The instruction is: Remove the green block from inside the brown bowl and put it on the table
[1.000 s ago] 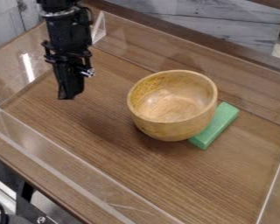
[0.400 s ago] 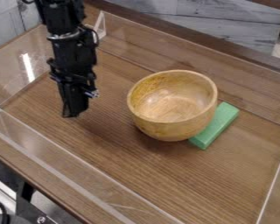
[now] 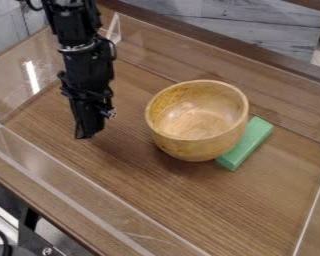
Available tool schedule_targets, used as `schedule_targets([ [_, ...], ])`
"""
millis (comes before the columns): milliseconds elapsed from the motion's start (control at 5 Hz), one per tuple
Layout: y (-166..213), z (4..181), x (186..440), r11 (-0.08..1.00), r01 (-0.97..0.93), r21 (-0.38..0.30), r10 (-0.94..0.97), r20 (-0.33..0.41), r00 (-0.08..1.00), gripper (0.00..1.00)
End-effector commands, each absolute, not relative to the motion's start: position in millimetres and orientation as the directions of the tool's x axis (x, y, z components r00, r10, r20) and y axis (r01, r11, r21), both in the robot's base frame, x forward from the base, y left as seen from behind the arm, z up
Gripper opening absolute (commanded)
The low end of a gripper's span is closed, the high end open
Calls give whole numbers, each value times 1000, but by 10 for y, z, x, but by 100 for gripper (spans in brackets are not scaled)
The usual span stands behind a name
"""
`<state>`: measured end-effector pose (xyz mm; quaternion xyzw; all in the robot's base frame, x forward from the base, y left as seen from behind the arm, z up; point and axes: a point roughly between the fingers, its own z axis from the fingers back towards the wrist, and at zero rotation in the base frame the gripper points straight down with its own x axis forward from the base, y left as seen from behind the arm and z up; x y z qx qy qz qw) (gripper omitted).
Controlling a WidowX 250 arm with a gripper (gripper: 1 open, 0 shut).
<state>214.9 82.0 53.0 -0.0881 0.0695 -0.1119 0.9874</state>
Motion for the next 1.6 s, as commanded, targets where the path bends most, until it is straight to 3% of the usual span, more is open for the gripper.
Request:
schedule_targets([
  [0, 813, 646, 2218, 962, 229, -152, -240, -60, 969, 0],
  [800, 757, 498, 2222, 958, 239, -158, -249, -42, 968, 0],
  [1400, 758, 519, 2217, 956, 224, -188, -241, -76, 968, 0],
])
